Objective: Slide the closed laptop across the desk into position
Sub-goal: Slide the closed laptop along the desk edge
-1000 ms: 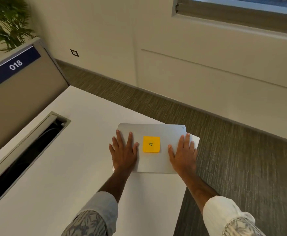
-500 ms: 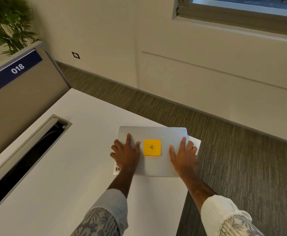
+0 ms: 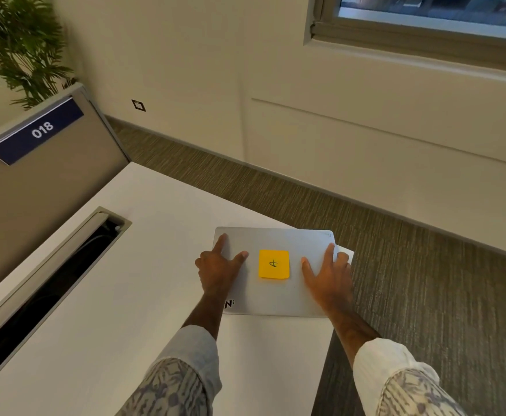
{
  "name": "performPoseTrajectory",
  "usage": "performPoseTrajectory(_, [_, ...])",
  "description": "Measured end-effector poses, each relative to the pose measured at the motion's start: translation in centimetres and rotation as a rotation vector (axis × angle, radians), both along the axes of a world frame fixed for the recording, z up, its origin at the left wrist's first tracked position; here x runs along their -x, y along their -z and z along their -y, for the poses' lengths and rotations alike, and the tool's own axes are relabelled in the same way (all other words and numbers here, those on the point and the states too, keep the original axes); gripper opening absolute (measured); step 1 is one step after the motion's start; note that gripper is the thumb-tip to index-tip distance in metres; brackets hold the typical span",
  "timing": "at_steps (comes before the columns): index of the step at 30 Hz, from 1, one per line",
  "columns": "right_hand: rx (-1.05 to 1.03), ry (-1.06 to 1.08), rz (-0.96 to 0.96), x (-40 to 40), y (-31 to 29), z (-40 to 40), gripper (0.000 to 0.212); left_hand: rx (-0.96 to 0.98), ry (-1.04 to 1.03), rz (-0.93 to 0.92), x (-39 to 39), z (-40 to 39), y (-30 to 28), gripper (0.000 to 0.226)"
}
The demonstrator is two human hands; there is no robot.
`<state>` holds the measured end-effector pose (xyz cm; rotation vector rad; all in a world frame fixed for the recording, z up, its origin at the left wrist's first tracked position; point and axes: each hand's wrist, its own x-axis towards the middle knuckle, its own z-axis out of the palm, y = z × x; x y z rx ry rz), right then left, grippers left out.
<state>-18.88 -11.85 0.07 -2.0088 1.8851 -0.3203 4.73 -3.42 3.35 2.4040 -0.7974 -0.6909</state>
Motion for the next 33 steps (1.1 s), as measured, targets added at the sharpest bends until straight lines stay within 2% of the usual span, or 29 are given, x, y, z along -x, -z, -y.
performPoseTrajectory(4, [0.008,-0.017,0.020,0.5,-0.5,-0.3,0.088,0.033,0.048,-0.069,0.1,-0.8,-0.2,0.088])
performPoseTrajectory(13, [0.004,-0.049,0.023,0.3,-2.4,-0.4,0.088,0.036,0.090,-0.013,0.3,-2.3,-1.3,0.082])
performPoseTrajectory(33, [0.080,-0.215,0.041,-4.8,-4.9,-4.9,0.088,0.038,-0.024,0.018,-3.5,-9.9,-3.7,0.082])
